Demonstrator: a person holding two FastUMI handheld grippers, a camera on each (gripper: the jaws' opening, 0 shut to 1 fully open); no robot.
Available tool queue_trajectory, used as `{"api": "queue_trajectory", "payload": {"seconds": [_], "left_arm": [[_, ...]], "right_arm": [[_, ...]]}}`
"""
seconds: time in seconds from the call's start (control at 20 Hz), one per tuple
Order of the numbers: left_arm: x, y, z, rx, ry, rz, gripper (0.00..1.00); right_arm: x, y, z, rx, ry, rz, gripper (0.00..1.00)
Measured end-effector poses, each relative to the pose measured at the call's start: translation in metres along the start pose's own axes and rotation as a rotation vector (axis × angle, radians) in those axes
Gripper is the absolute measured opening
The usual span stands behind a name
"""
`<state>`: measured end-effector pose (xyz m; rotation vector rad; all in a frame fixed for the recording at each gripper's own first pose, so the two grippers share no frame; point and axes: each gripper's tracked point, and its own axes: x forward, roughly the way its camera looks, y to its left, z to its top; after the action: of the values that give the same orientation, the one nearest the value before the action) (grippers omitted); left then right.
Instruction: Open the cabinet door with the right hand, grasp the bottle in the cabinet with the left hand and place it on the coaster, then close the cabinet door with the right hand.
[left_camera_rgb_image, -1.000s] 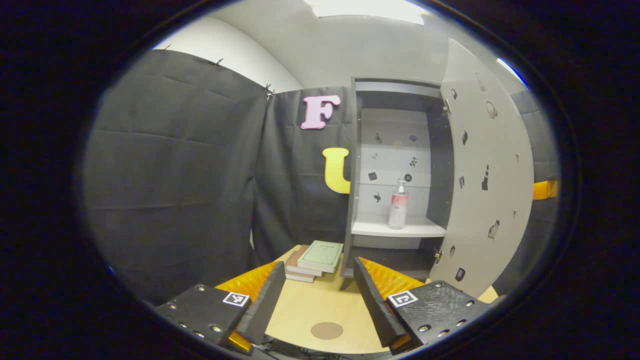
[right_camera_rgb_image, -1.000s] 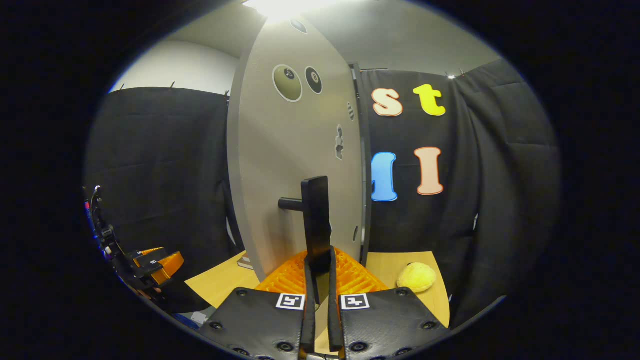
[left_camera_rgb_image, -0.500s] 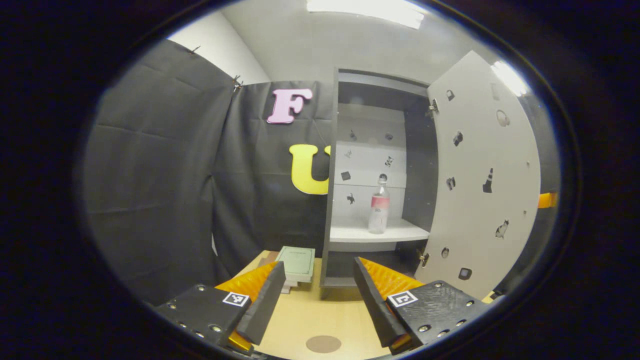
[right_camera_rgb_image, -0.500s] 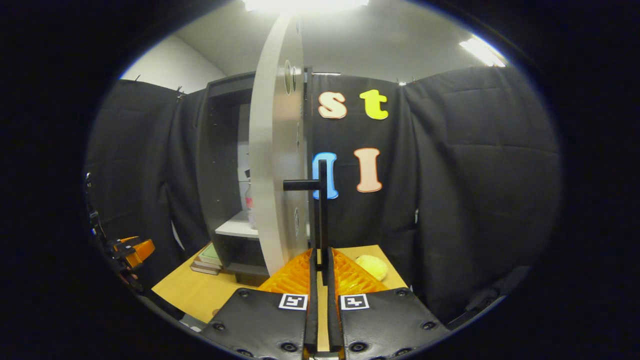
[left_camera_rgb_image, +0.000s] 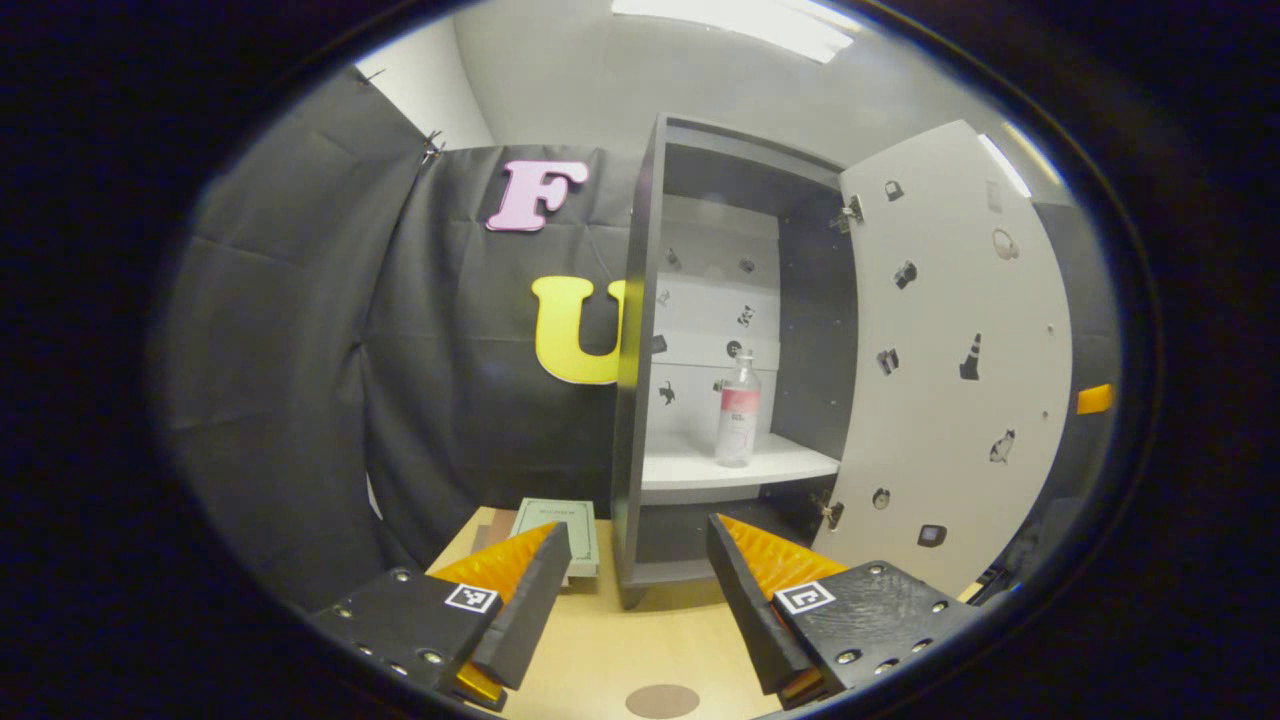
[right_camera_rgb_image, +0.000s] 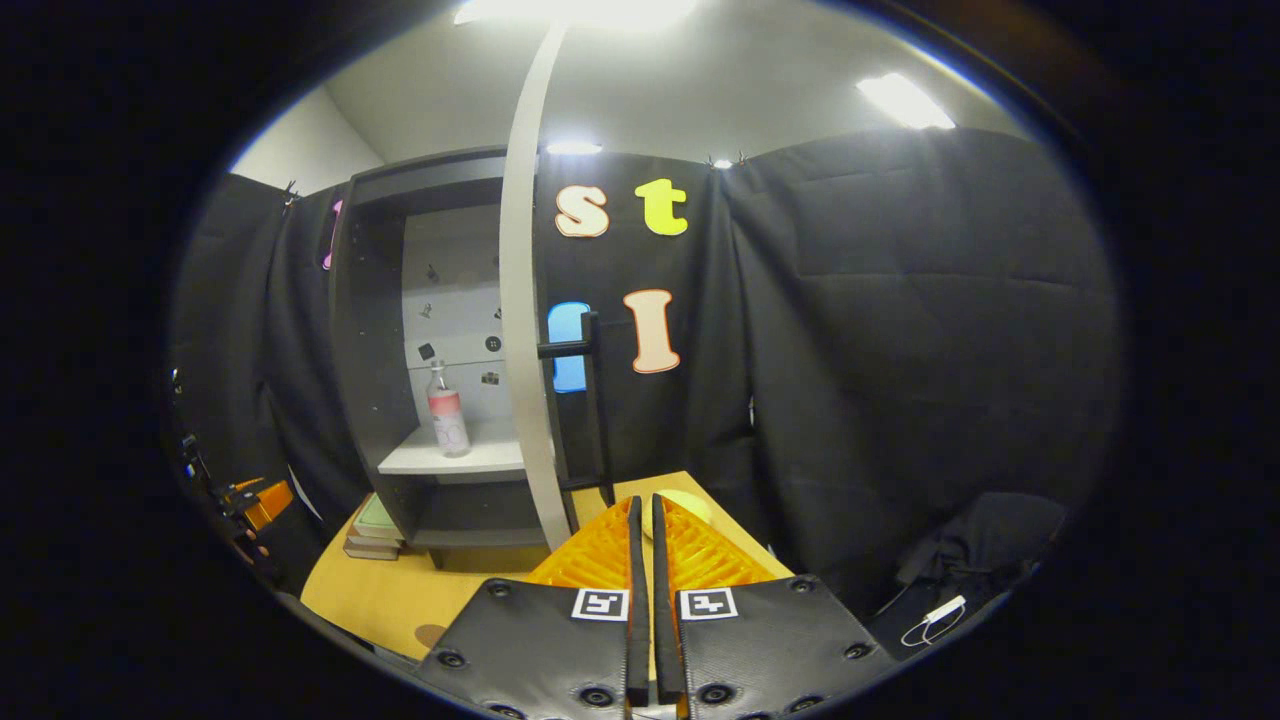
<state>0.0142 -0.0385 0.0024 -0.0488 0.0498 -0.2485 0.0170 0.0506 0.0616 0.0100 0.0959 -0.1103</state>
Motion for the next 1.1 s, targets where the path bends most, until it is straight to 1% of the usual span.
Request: {"api": "queue_trajectory", "payload": {"seconds": [0.05,0.1,0.15,0.2,0.25,0.3,0.35,0.45,0.55,0.6,0.65,0.7,0.75,0.8,0.85,0.9,0.95,1.0,1.05,1.1], "left_arm": [[0.005,-0.004,0.004,-0.002,-0.004,-0.023,0.83],[0.011,-0.012,0.005,-0.001,0.0,-0.061,0.83],[0.016,-0.021,0.009,0.002,0.002,-0.093,0.85],[0.023,-0.024,0.015,0.006,-0.004,-0.109,0.83],[0.031,-0.029,0.023,0.006,-0.015,-0.121,0.85],[0.04,-0.037,0.028,0.006,-0.02,-0.136,0.83],[0.048,-0.043,0.036,0.008,-0.026,-0.143,0.83],[0.069,-0.053,0.055,0.024,-0.045,-0.156,0.85],[0.096,-0.062,0.069,0.049,-0.041,-0.155,0.83],[0.11,-0.065,0.07,0.055,-0.019,-0.148,0.83],[0.123,-0.074,0.073,0.044,-0.011,-0.158,0.83],[0.136,-0.08,0.078,0.023,-0.018,-0.163,0.87],[0.149,-0.084,0.081,0.007,-0.017,-0.16,0.86],[0.161,-0.086,0.083,0.001,-0.015,-0.158,0.82],[0.173,-0.089,0.088,0.004,-0.019,-0.156,0.82],[0.183,-0.092,0.093,0.015,-0.025,-0.153,0.84],[0.193,-0.095,0.098,0.031,-0.03,-0.151,0.82],[0.203,-0.098,0.102,0.046,-0.035,-0.146,0.84],[0.213,-0.103,0.104,0.058,-0.039,-0.149,0.82],[0.221,-0.11,0.105,0.07,-0.043,-0.159,0.82]], "right_arm": [[-0.004,-0.009,0.001,-0.015,-0.004,-0.026,0.05],[-0.01,-0.018,0.001,-0.02,0.0,-0.055,0.0],[-0.013,-0.025,0.001,-0.013,0.005,-0.083,0.0],[-0.017,-0.031,0.0,-0.003,0.012,-0.114,0.05],[-0.019,-0.035,0.0,0.007,0.012,-0.131,0.05],[-0.02,-0.04,0.003,0.02,0.01,-0.142,0.0],[-0.019,-0.044,0.004,0.033,0.011,-0.148,0.0],[-0.011,-0.053,0.008,0.042,0.009,-0.153,0.0],[0.003,-0.066,0.016,0.042,-0.01,-0.158,0.0],[0.012,-0.072,0.021,0.052,-0.021,-0.158,0.05],[0.021,-0.078,0.028,0.068,-0.034,-0.155,0.05],[0.03,-0.082,0.033,0.084,-0.05,-0.153,0.0],[0.041,-0.088,0.038,0.095,-0.062,-0.155,0.0],[0.052,-0.094,0.042,0.102,-0.07,-0.155,0.0],[0.061,-0.097,0.046,0.108,-0.079,-0.15,0.0],[0.072,-0.097,0.05,0.112,-0.084,-0.139,0.0],[0.082,-0.099,0.053,0.115,-0.085,-0.133,0.0],[0.093,-0.1,0.055,0.117,-0.088,-0.115,0.05],[0.103,-0.099,0.058,0.125,-0.091,-0.108,0.09],[0.114,-0.098,0.061,0.135,-0.098,-0.087,0.02]]}}
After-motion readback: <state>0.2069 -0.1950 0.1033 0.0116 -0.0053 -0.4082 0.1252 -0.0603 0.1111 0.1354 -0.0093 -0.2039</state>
